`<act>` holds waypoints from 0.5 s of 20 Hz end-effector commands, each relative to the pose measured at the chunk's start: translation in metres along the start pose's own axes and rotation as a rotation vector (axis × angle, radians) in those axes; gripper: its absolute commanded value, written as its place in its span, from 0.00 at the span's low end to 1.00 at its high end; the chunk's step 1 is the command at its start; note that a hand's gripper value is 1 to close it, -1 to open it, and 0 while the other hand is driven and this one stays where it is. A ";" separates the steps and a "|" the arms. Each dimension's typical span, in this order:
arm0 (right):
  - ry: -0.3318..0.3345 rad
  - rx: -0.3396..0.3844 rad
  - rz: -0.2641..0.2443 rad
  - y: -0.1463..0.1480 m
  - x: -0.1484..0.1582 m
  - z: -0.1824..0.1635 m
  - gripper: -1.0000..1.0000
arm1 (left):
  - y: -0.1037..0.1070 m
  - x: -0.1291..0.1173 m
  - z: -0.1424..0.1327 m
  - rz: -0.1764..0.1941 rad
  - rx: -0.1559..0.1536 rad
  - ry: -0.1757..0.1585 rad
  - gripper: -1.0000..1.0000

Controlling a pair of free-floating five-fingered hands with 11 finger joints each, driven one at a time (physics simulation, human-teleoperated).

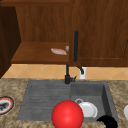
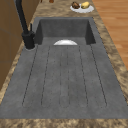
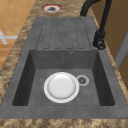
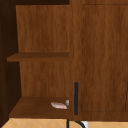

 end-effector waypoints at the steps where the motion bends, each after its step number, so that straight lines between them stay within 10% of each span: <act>1: 0.000 0.000 0.000 0.000 0.000 0.000 0.50 | 0.002 0.001 0.001 -0.001 0.005 -0.002 0.00; 10: 0.000 0.000 0.000 0.000 0.000 0.000 0.50 | -0.020 -0.021 -0.032 0.039 -0.135 0.064 0.00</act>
